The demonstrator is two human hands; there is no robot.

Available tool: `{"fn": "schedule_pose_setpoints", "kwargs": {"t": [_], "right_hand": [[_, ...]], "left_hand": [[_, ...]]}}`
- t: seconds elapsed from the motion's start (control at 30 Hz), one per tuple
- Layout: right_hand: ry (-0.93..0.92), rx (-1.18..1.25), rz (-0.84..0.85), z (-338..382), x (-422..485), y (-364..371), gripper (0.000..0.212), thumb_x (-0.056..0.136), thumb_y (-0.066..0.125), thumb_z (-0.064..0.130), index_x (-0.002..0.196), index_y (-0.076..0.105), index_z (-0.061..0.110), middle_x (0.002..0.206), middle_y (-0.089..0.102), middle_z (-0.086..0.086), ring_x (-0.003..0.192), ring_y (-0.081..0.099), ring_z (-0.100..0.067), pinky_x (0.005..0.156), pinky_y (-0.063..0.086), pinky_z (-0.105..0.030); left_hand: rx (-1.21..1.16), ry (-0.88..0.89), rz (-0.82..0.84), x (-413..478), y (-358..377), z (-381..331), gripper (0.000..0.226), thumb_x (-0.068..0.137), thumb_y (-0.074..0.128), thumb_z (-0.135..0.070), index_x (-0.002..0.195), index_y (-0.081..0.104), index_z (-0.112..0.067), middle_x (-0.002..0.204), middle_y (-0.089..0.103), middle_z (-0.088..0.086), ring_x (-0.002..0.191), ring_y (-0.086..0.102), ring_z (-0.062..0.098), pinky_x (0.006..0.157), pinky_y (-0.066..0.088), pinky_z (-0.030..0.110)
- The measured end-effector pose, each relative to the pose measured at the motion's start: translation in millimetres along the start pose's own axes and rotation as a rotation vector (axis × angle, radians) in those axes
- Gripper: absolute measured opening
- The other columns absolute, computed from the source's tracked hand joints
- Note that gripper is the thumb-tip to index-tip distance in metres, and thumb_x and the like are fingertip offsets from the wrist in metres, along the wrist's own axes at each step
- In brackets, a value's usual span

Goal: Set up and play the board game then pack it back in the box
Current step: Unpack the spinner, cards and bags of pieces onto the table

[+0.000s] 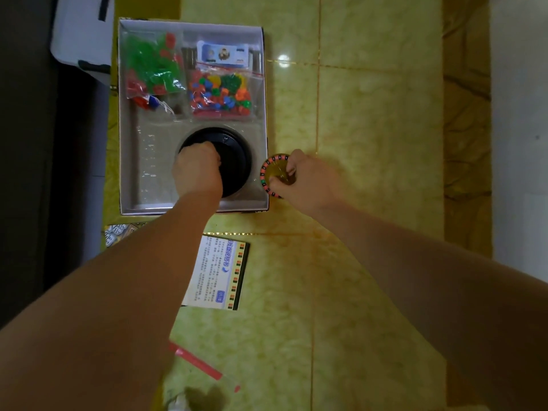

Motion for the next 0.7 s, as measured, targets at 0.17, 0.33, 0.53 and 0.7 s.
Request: {"fn": "schedule_pose_setpoints", "kwargs": {"t": [0.17,0.33,0.53,0.7], "right_hand": [[-0.024,-0.057,0.06,4.8,2.7,8.7,0.04,0.084,0.061,0.05,0.102,0.053,0.016,0.089,0.062,0.002,0.081,0.061,-0.018,0.062,0.049,-0.03],[0.004,-0.032,0.065,8.6,5.4,17.0,0.044,0.081,0.061,0.053,0.105,0.054,0.016,0.095,0.063,-0.003,0.086,0.06,-0.023,0.073,0.054,-0.04],[0.081,0.007,-0.025,-6.1,-8.0,6.3,0.04,0.082,0.061,0.053,0.099,0.05,0.019,0.09,0.06,0.002,0.079,0.057,-0.02,0.062,0.042,-0.028],[0.232,0.044,-0.123,-53.7,-37.4,-4.7,0.04,0.082,0.061,0.053,0.103,0.054,0.019,0.09,0.057,0.004,0.084,0.055,-0.02,0.068,0.041,-0.03]], "left_hand": [[0.001,0.068,-0.049,-6.1,-7.2,-4.7,0.024,0.097,0.049,-0.014,0.111,0.062,0.0,0.109,0.062,0.022,0.106,0.054,0.037,0.079,0.044,0.042],[0.037,0.149,-0.062,-16.6,-23.8,-20.8,0.025,0.099,0.047,-0.016,0.115,0.057,0.0,0.115,0.059,0.02,0.113,0.049,0.034,0.08,0.044,0.043],[0.04,0.192,-0.091,-46.5,-36.7,-26.7,0.02,0.094,0.049,-0.018,0.104,0.063,-0.006,0.104,0.062,0.015,0.104,0.055,0.031,0.07,0.045,0.043],[0.016,0.452,-0.148,-105.4,-23.9,-64.4,0.016,0.073,0.052,-0.023,0.067,0.063,-0.014,0.065,0.06,0.004,0.063,0.061,0.026,0.042,0.04,0.027]]}}
Point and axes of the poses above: each hand's wrist, its own x-axis towards the middle knuckle, its own y-axis out of the palm, z = x × y, the point moved 7 cm from there along x, towards the middle knuckle
